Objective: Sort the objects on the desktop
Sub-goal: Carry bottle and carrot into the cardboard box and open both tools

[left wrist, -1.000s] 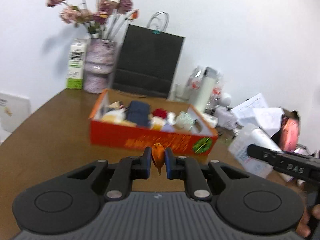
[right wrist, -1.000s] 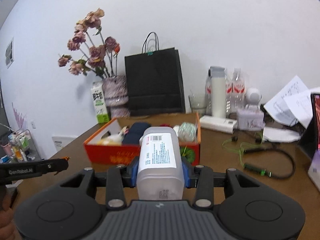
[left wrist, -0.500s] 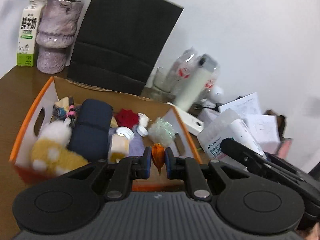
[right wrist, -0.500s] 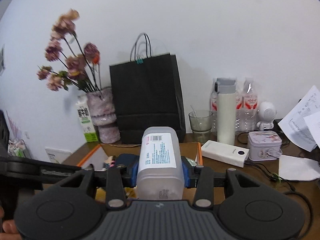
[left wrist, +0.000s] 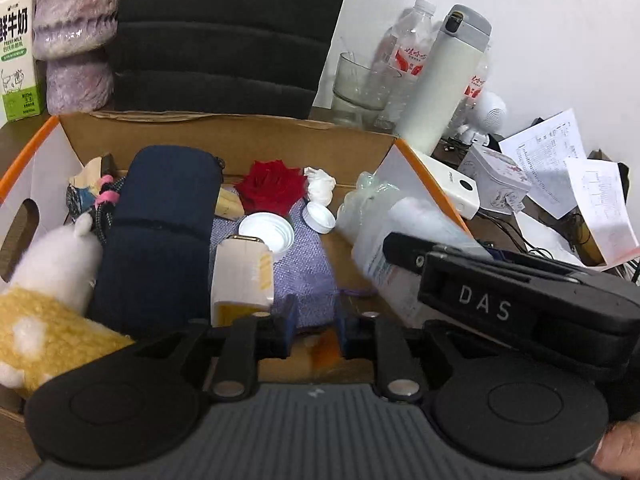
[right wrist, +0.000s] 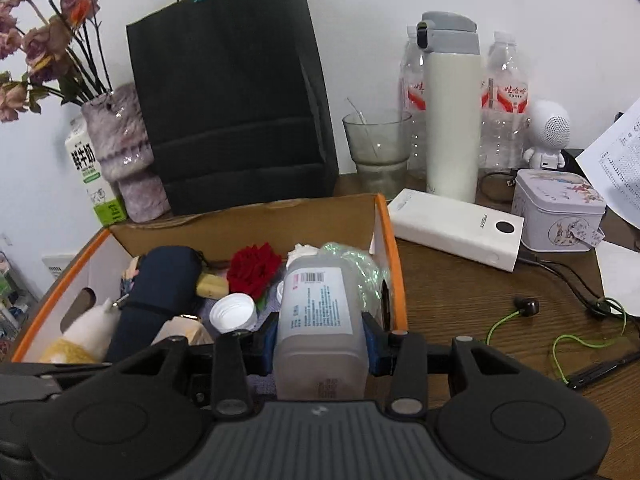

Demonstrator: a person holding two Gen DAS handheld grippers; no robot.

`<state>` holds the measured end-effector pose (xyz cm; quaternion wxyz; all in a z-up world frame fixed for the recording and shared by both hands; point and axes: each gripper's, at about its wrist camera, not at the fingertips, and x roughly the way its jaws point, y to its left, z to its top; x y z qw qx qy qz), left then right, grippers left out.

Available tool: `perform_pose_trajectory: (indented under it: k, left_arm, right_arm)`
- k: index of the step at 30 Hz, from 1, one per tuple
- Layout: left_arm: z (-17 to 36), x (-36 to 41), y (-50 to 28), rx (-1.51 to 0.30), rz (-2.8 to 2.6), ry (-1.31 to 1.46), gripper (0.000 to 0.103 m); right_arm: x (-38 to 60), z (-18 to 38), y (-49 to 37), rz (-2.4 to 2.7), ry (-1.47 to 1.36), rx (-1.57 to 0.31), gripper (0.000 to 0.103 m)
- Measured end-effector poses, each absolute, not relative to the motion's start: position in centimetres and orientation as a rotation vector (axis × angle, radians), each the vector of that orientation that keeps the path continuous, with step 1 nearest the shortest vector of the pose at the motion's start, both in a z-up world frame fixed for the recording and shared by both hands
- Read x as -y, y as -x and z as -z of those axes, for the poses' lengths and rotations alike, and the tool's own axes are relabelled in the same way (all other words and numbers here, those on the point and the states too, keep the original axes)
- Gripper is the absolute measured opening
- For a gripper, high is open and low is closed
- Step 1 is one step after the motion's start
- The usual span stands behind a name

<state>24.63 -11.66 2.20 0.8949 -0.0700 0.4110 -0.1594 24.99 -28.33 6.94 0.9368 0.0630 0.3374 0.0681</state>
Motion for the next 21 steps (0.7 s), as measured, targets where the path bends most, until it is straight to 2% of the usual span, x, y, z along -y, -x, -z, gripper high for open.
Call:
perform_pose_trajectory:
  k: [3, 5, 7, 8, 9, 11, 13, 15, 21]
  left_arm:
    - [-2.6, 11.2, -24.6, -0.852, 0.338, 0.161, 0.030]
    - [-3.8, 10.5, -24.6, -0.821, 0.341, 0.171, 0.035]
    - [-5.4, 9.7, -24.5, -0.772, 0.316, 0.167, 0.056]
    - [-6.1, 9.3, -24.4, -0.741, 0.290, 0.159, 0.073]
    - [-6.8, 8.9, -24.2, -0.704, 0.267, 0.147, 0.083]
    - [-7.9, 7.9, -24.0, -0.665, 0.235, 0.122, 0.085]
    - [-8.7, 6.9, -23.7, -0.652, 0.180, 0.093, 0.091]
    - [-8.9, 6.0, -22.6, -0.609, 0.135, 0.055, 0.103]
    - [-7.2, 4.2, -18.2, -0.590, 0.032, -0.082, 0.103]
  right_arm:
    - [28.4, -7.3, -24.7, -0.170, -0.149, -0.686, 0.055]
    - [28.6, -8.1, -24.3, -0.170, -0.159, -0.663, 0.059]
    - [28.9, -9.6, -24.0, -0.170, -0.172, -0.632, 0.066]
    - [29.0, -10.4, -24.0, -0.173, -0.180, -0.621, 0.071]
    - [29.0, -11.3, -24.0, -0.174, -0.180, -0.608, 0.077]
    - [28.5, -12.9, -24.1, -0.169, -0.143, -0.581, 0.086]
    - [27.7, -13.9, -24.1, -0.159, -0.089, -0.571, 0.088]
    - [27.2, -14.2, -23.4, -0.160, -0.079, -0.564, 0.089]
    - [25.9, -11.8, -19.8, -0.151, -0.015, -0.572, 0.091]
